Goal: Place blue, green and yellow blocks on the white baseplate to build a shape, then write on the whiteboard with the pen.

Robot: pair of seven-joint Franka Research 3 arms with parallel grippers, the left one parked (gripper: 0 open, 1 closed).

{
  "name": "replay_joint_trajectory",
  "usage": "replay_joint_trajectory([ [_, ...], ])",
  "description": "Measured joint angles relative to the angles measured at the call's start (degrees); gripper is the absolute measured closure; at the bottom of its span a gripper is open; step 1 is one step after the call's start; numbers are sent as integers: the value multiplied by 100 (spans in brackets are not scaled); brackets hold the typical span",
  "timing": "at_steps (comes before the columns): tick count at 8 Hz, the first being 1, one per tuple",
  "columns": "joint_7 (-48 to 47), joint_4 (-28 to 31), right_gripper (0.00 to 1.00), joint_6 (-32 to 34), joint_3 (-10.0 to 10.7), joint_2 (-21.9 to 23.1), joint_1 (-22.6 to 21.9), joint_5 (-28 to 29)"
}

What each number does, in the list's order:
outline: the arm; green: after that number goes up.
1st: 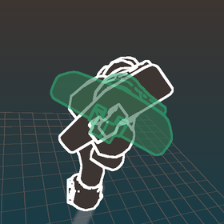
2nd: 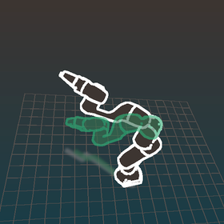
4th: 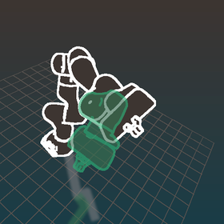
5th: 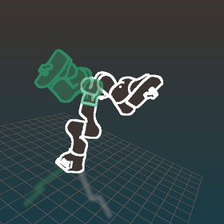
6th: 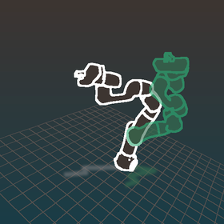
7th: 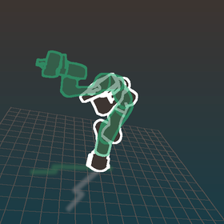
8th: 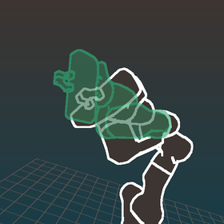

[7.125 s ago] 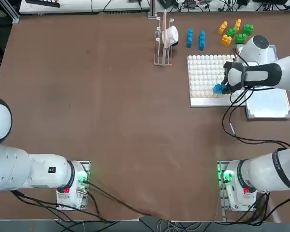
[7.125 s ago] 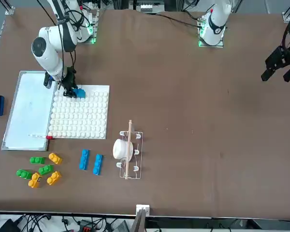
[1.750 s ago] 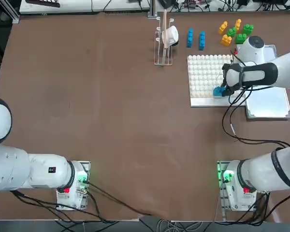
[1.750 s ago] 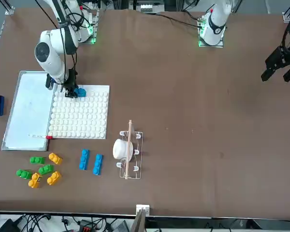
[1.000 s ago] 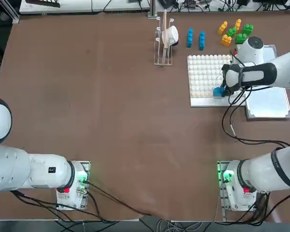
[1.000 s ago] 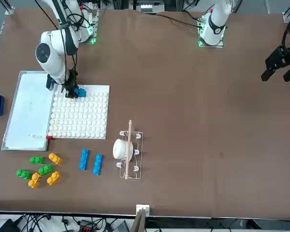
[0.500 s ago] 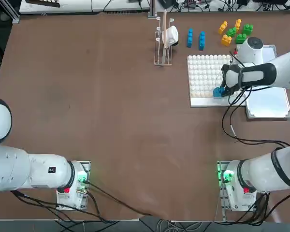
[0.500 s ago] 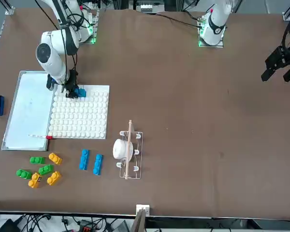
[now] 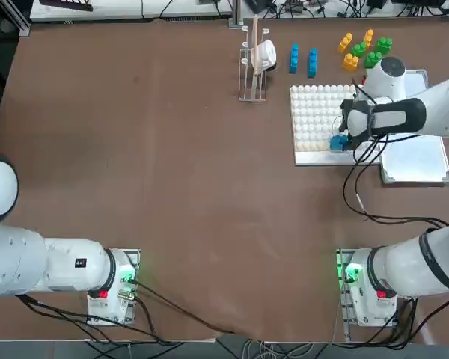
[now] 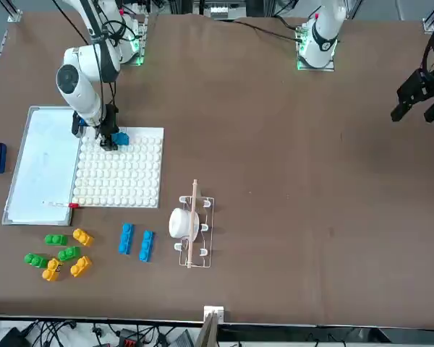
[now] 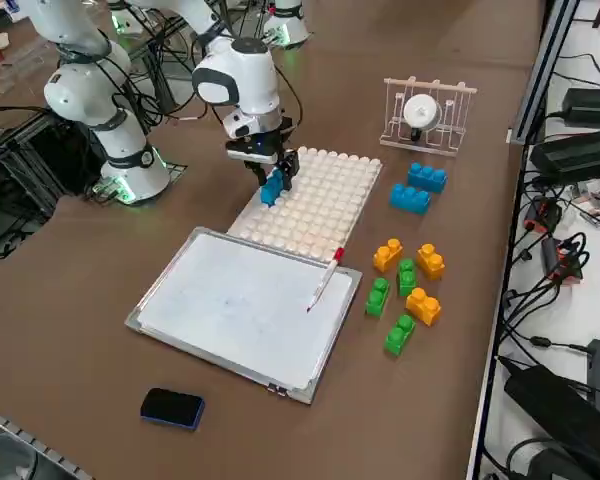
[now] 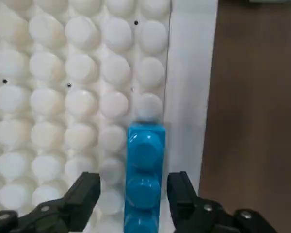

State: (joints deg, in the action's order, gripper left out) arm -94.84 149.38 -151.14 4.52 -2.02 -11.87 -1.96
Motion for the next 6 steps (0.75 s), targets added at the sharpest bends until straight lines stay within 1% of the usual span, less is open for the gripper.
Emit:
replay_joint_trajectory([
  [1, 128, -154, 0, 270, 0, 63, -5, -12],
  [3, 570, -617, 0, 1016, 0, 207, -10, -129],
  [4, 1014, -778, 0, 1177, 1, 269, -10, -181],
  [6, 2312, -1016, 0, 1228, 35, 301, 13, -210],
])
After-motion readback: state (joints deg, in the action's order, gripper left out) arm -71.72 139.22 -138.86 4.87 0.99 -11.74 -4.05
